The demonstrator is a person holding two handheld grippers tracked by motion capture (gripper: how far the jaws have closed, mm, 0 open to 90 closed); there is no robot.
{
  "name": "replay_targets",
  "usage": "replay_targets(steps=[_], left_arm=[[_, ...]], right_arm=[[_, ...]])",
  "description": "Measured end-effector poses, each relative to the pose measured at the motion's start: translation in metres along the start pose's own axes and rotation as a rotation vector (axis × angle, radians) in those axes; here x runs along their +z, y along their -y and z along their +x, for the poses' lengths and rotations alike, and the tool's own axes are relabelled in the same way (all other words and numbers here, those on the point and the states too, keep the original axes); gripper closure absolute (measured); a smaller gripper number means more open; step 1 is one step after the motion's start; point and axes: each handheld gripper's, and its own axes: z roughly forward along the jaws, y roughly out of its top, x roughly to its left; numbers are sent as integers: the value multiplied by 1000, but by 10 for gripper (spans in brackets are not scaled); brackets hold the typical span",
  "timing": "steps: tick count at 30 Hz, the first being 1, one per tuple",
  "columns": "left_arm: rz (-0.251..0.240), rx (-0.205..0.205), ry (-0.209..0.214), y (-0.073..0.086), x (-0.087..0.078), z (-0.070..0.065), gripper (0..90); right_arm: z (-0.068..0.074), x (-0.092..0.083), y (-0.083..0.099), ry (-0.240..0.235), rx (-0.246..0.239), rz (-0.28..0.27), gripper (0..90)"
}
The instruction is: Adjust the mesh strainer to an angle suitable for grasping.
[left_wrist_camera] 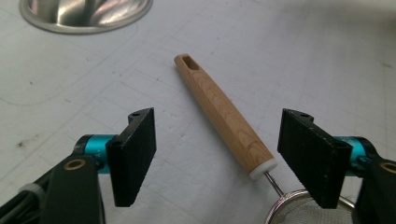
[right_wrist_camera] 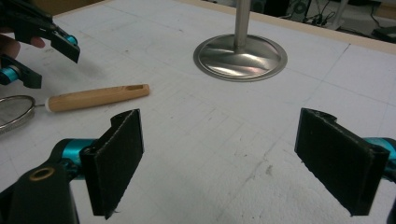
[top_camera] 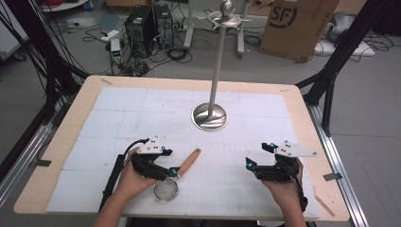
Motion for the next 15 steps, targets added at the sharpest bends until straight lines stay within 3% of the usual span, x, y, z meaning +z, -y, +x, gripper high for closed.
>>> replay_targets(steps=[5, 15], left_arm=[[36, 2, 30, 0, 12, -6, 377], [96, -2, 50, -1, 27, -13, 480]], right_arm=[[1, 2, 1, -1, -2, 9, 143], [2, 5, 2, -2, -4, 21, 143]])
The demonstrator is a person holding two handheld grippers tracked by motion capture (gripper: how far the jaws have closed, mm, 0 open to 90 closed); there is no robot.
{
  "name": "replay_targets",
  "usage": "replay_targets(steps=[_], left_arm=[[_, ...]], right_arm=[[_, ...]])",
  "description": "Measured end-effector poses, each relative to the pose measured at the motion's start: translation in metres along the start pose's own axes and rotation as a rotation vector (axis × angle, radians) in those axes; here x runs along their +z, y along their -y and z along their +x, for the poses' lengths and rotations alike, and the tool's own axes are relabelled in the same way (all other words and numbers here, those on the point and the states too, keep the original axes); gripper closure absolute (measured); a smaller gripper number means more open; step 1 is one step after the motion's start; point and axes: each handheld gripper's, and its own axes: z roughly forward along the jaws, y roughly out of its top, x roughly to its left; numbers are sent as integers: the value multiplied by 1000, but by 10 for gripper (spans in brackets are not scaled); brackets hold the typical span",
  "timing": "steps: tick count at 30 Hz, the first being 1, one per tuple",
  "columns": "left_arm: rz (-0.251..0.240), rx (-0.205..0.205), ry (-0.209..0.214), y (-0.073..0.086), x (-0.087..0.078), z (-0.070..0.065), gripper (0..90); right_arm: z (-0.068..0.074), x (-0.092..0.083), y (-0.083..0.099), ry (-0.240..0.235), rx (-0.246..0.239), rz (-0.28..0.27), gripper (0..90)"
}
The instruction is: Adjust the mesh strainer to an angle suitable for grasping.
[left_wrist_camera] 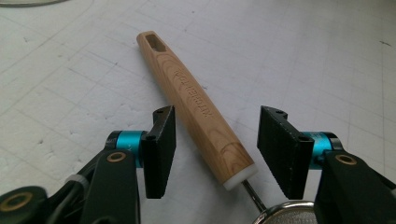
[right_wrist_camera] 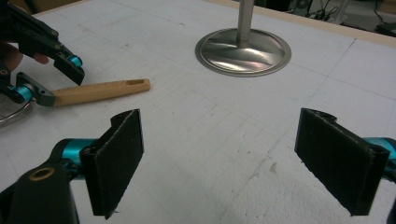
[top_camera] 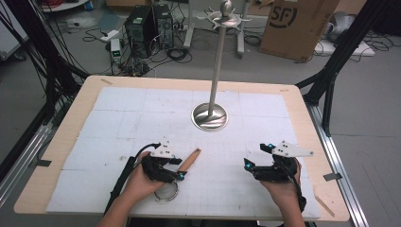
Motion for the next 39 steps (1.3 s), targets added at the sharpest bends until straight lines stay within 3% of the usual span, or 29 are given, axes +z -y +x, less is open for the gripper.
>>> replay_targets(steps=[3, 5, 15, 33, 39], left_arm=[[22, 9, -2, 0, 4, -1, 507], [52, 27, -34, -1, 8, -4, 509], [75, 24, -59, -2, 1, -3, 588], [108, 47, -23, -6, -4, -5, 647], [156, 71, -19, -5, -1, -6, 611]], right_arm=[[0, 2, 0, -3, -4, 7, 143], [1, 3, 1, -3, -7, 9, 144], [0, 2, 1, -2, -5, 10, 144], [1, 2, 1, -1, -4, 8, 145], [1, 1, 0, 1, 0, 6, 146]])
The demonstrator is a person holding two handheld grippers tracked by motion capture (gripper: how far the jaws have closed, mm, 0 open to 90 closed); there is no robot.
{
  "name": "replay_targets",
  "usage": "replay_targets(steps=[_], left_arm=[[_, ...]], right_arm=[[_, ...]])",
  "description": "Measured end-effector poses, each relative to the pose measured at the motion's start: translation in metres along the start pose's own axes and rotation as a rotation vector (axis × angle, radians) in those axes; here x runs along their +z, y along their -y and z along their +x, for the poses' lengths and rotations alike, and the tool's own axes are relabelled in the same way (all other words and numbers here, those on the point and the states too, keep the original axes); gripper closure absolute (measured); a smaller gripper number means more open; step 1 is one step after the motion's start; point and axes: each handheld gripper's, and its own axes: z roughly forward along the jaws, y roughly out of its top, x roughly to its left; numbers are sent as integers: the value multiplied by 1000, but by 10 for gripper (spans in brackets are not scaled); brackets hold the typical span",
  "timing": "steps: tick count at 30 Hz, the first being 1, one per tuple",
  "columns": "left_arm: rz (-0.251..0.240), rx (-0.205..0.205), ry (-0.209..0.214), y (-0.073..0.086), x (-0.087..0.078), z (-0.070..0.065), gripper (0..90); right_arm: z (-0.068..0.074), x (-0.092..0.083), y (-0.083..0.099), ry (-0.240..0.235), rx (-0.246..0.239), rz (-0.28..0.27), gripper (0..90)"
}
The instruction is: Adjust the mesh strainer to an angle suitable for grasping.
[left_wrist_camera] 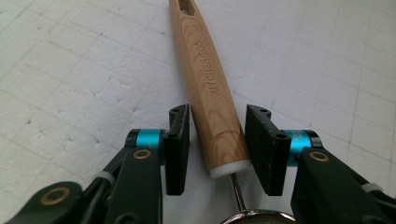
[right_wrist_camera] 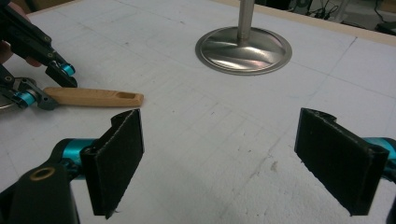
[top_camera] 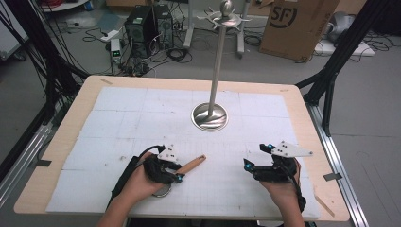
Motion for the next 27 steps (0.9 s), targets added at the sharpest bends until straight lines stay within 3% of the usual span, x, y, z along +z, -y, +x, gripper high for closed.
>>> replay_targets(steps=[8, 12, 17, 27], left_arm=[[10, 10, -7, 0, -1, -2, 676], [17, 31, -3, 0, -1, -3, 683], [14, 27, 10, 0, -1, -3, 675], [73, 48, -1, -6, -2, -3, 642]], right_arm=[[-1, -1, 0, 0, -4, -3, 145], [-1, -1, 0, 1, -1, -2, 146], [-1, -1, 0, -1, -4, -4, 146], [0, -2, 0, -4, 2, -3, 146]])
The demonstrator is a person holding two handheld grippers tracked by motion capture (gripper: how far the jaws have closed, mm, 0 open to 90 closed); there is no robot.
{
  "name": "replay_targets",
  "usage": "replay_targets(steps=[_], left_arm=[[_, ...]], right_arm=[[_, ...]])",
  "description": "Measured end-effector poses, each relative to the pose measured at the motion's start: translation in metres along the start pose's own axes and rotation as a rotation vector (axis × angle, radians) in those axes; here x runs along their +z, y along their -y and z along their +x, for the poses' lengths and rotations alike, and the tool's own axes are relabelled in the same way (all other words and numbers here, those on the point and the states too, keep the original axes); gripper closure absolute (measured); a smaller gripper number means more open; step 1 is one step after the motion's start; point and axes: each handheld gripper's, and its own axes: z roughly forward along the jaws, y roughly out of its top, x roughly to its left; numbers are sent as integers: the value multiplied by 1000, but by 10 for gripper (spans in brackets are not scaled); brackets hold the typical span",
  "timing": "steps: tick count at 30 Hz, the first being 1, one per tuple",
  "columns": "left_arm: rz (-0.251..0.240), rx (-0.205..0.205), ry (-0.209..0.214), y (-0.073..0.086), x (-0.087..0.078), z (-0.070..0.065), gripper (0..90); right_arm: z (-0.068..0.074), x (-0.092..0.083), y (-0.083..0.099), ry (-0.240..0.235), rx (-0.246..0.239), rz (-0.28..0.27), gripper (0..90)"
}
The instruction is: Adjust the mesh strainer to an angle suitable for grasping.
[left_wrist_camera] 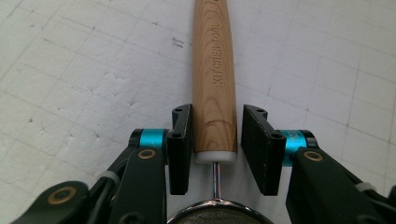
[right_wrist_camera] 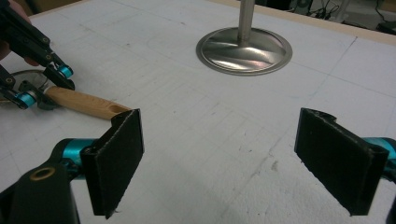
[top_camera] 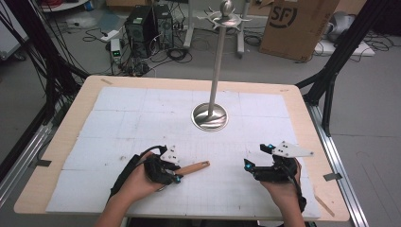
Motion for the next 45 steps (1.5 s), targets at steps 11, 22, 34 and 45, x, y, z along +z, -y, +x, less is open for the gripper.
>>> replay_targets(steps=[11, 22, 34, 45], left_arm=[[122, 37, -7, -15, 3, 1, 659], [176, 44, -29, -26, 8, -3, 684], [52, 52, -39, -21, -4, 0, 687], [-65, 29, -47, -31, -31, 13, 686]], right_arm=[[-2, -2, 1, 0, 3, -5, 149], [1, 1, 0, -6, -4, 3, 149], [-2, -2, 1, 1, 5, -4, 149], [0, -2, 1, -2, 3, 1, 149]])
